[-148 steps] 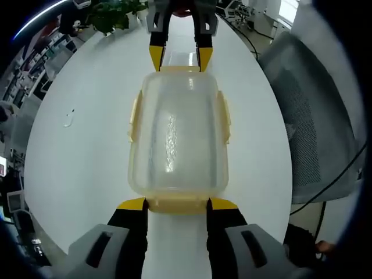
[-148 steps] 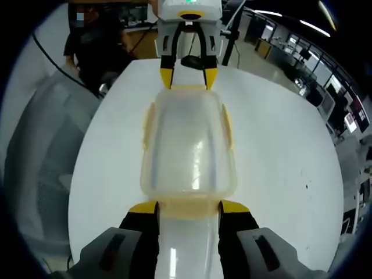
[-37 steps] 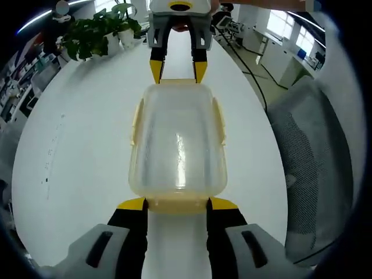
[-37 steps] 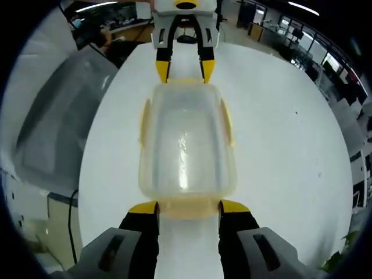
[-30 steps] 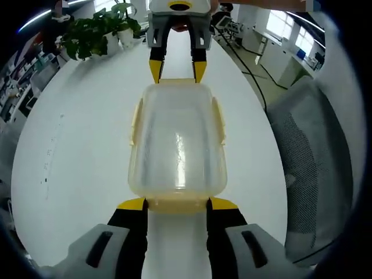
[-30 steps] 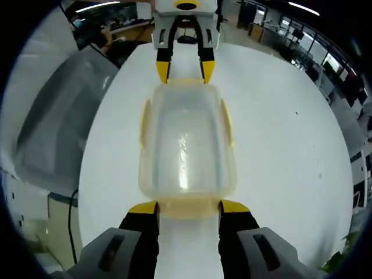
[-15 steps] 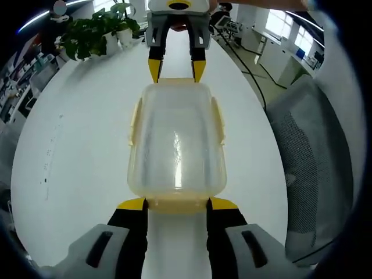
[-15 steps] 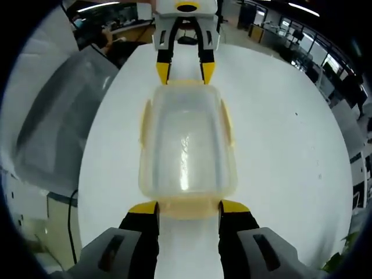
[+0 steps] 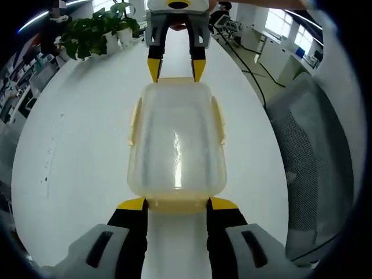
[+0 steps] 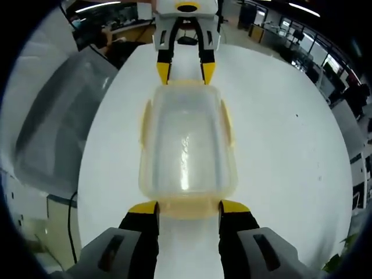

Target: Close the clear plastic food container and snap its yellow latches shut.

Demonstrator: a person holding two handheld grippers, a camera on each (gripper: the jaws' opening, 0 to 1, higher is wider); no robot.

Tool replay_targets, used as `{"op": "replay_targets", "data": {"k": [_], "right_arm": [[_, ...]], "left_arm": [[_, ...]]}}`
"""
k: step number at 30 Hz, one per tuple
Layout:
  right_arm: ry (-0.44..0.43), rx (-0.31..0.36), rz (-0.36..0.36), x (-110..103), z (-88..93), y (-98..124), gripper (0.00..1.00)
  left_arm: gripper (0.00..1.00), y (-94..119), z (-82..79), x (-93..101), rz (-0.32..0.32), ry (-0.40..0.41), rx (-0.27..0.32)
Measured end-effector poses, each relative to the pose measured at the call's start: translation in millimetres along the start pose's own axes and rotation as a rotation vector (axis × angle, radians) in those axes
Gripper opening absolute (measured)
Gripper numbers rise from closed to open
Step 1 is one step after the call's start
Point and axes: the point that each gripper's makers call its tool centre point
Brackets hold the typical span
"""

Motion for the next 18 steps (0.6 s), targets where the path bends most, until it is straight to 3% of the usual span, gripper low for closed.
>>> {"op": "replay_targets", "data": {"k": [11, 13, 18], "right_arm": [[-0.021, 0.015, 0.015, 0.7, 1.1, 2.9, 0.45], [-0.029, 0.019, 0.025, 0.9, 0.9, 5.4, 0.46], [-0.09, 0.054, 0.066, 2.9, -4.4, 16.0, 0.46]], "left_arm": [[0.45, -0.5, 5.2, -3.0, -0.024, -0.023, -0.011], [0.49, 2.6, 3.2, -4.3, -0.041, -0.022, 0.011], [0.48, 12.1, 1.2, -3.0, -0.058, 0.029, 0.039]]}}
Point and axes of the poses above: the point that each gripper's makers call its tool centre point, and the gripper's own axes: y roughly backward along the fingers, x roughly to its right, z roughly out of its underside
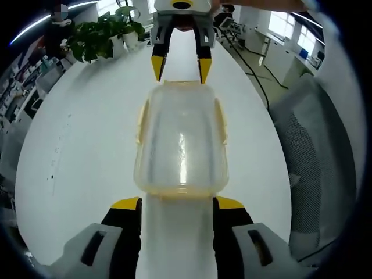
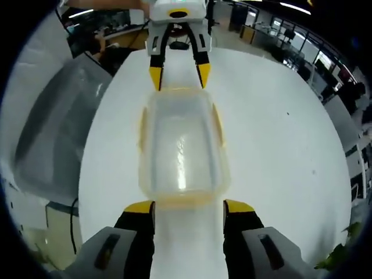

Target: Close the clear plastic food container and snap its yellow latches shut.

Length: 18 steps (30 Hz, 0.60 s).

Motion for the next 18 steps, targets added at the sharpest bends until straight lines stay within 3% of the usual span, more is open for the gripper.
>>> {"op": "replay_targets", "data": {"k": [3, 5, 7, 10, 14, 16, 17, 18], "right_arm": [[-0.077, 0.011, 0.065, 6.9, -1.6, 8.5, 0.43], [-0.189, 0.066, 0.093, 8.1, -9.9, 14.0, 0.42], [-0.247, 0.08, 0.125, 9.9, -11.5, 18.1, 0.42], [-0.319, 0.066, 0.183, 13.0, -9.1, 18.5, 0.41], [-0.477, 0.1, 0.223, 14.1, -12.9, 16.7, 0.4], [-0.559, 0.109, 0.239, 15.1, -12.2, 15.1, 0.4], [-0.584, 0.106, 0.244, 14.9, -11.0, 14.2, 0.4], [-0.609, 0.11, 0.248, 14.5, -11.0, 13.0, 0.4]], "left_arm": [[0.47, 6.4, -3.9, -1.1, -0.035, 0.084, 0.033], [0.45, 10.5, -3.8, -5.0, -0.084, 0.183, 0.046], [0.44, 10.6, -8.4, -2.2, -0.091, 0.256, 0.086], [0.43, 9.8, -7.2, -3.1, -0.128, 0.368, 0.115], [0.43, 8.5, 1.6, -6.6, -0.187, 0.513, 0.1], [0.43, 8.2, -1.3, -6.3, -0.2, 0.564, 0.125], [0.43, 7.7, -1.9, -6.4, -0.207, 0.643, 0.138], [0.43, 7.0, -5.2, -6.1, -0.204, 0.664, 0.159]]}}
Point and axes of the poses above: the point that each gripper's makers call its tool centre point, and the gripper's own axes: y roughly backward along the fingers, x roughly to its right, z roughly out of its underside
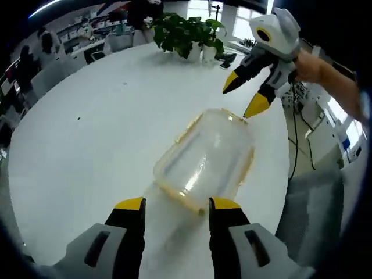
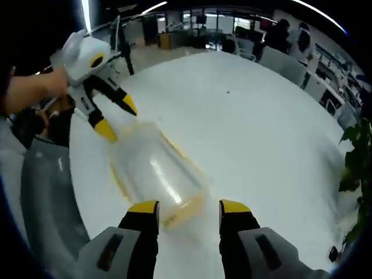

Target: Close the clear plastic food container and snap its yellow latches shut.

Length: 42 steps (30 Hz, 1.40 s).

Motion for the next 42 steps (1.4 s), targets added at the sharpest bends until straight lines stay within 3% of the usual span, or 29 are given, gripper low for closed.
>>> {"op": "replay_targets", "data": {"k": [4, 7, 16, 17, 20, 25, 30, 36, 38, 39, 40, 42], "right_arm": [[-0.097, -0.003, 0.009, -2.0, 3.2, -5.5, 0.4], [-0.146, -0.015, 0.019, -1.1, 6.4, -8.8, 0.4], [-0.275, -0.056, -0.007, -0.8, 20.2, -18.7, 0.4], [-0.321, -0.035, -0.023, -3.6, 16.7, -19.7, 0.39], [-0.325, -0.044, -0.037, -2.4, 18.1, -20.4, 0.39], [-0.378, -0.049, -0.084, -7.6, 16.6, -23.0, 0.34], [-0.387, -0.062, -0.06, -4.9, 18.3, -22.3, 0.35], [-0.401, -0.062, -0.086, -7.2, 19.7, -22.8, 0.32], [-0.411, -0.063, -0.097, -7.9, 19.4, -24.0, 0.31], [-0.47, -0.09, -0.101, -15.3, 25.3, -21.4, 0.3], [-0.416, -0.064, -0.106, -13.0, 20.7, -24.4, 0.3], [-0.418, -0.079, -0.097, -11.7, 18.9, -26.2, 0.3]], "left_arm": [[0.42, -0.9, 3.9, -2.9, -0.058, 0.08, -0.014], [0.41, -4.9, 4.3, 2.4, -0.048, 0.168, -0.003], [0.36, -10.9, 0.5, 5.5, -0.04, 0.218, 0.006], [0.35, -10.7, -0.1, 6.8, -0.037, 0.219, 0.007], [0.32, -12.6, -2.0, 11.4, -0.019, 0.243, 0.014], [0.31, -14.0, -3.9, 13.1, -0.047, 0.25, 0.003], [0.3, -15.8, -5.6, 16.7, -0.077, 0.247, -0.011], [0.27, -15.4, -5.7, 16.3, -0.092, 0.26, -0.015], [0.25, -16.4, -5.4, 14.7, -0.097, 0.338, -0.005], [0.24, -18.5, -6.3, 11.6, -0.094, 0.336, -0.002], [0.23, -19.0, -6.2, 13.2, -0.088, 0.341, -0.01], [0.21, -20.5, -5.9, 12.3, -0.097, 0.355, -0.007]]}}
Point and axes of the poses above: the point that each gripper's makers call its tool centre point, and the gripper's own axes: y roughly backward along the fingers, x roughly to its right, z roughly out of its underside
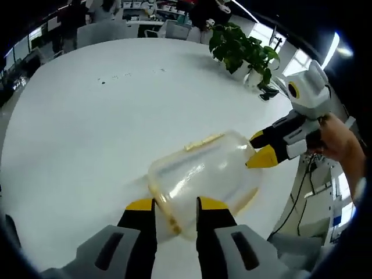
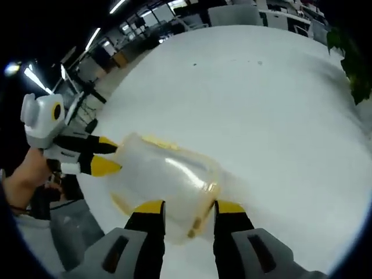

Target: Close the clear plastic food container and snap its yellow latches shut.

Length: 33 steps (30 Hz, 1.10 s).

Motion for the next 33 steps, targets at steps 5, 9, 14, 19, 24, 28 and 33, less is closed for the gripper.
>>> {"op": "replay_targets", "data": {"k": [5, 9, 14, 19, 24, 28, 33], "right_arm": [[-0.017, 0.011, 0.001, 2.1, -1.1, 0.2, 0.3], [-0.013, 0.025, 0.006, 2.1, -0.3, 1.4, 0.3], [-0.016, 0.03, 0.017, 1.6, -1.1, 0.8, 0.32], [-0.014, 0.043, 0.013, 1.7, -1.0, 1.5, 0.33], [-0.017, 0.05, 0.016, 2.0, -1.9, 1.7, 0.33], [-0.008, 0.047, 0.013, 2.2, -2.5, 2.5, 0.33], [0.009, 0.05, 0.011, 3.1, -4.0, 3.1, 0.34]], "left_arm": [[0.21, 2.5, 0.3, 1.7, 0.009, 0.021, 0.016], [0.21, 2.3, 0.9, 1.1, 0.018, 0.015, 0.029], [0.23, 2.4, 0.9, 0.5, 0.029, 0.006, 0.025], [0.24, 2.5, 0.9, -0.3, 0.039, -0.004, 0.023], [0.25, 2.9, 0.6, -0.4, 0.044, -0.003, 0.026], [0.26, 3.2, -0.2, -0.3, 0.055, 0.015, 0.032], [0.28, 2.7, -0.8, -2.1, 0.085, 0.032, 0.053]]}}
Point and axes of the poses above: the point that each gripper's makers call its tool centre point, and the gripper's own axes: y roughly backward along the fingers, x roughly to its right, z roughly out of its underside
